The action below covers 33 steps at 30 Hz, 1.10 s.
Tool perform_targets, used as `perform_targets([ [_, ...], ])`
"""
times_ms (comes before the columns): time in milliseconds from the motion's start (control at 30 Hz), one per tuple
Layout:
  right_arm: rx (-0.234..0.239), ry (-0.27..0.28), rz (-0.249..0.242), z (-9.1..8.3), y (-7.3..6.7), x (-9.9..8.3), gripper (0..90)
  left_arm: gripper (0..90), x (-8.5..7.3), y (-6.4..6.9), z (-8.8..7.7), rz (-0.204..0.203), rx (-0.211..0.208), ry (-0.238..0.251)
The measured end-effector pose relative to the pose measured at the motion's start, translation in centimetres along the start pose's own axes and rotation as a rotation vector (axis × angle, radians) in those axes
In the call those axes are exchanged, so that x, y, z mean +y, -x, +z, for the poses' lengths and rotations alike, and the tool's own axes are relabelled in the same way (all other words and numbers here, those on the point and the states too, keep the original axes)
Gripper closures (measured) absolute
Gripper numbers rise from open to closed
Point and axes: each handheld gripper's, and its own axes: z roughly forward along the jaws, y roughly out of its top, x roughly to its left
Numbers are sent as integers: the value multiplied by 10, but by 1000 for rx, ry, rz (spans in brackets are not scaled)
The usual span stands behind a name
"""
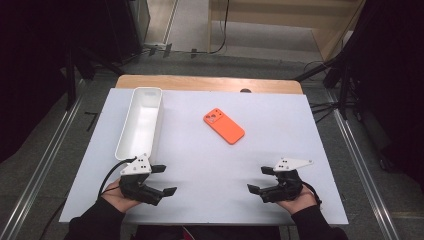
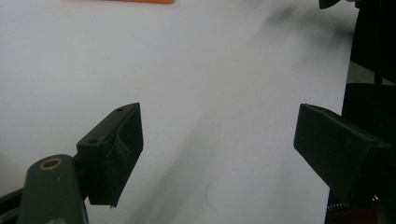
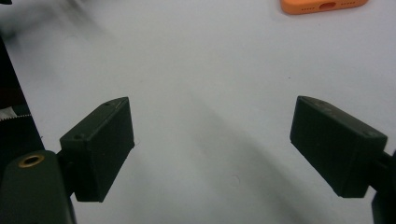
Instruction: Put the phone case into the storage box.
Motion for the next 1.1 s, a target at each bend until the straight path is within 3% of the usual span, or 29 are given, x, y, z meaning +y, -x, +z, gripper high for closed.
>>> perform_targets([
  [467, -3, -6, 7, 0, 1, 1, 123, 159, 0, 2, 1, 7, -9, 0],
  [633, 6, -6, -14, 1, -2, 6, 123, 159, 1, 1, 1, 5, -13, -3],
  [1100, -14, 2, -15, 1, 10, 25, 123, 159, 1, 1, 1, 7, -18, 0],
])
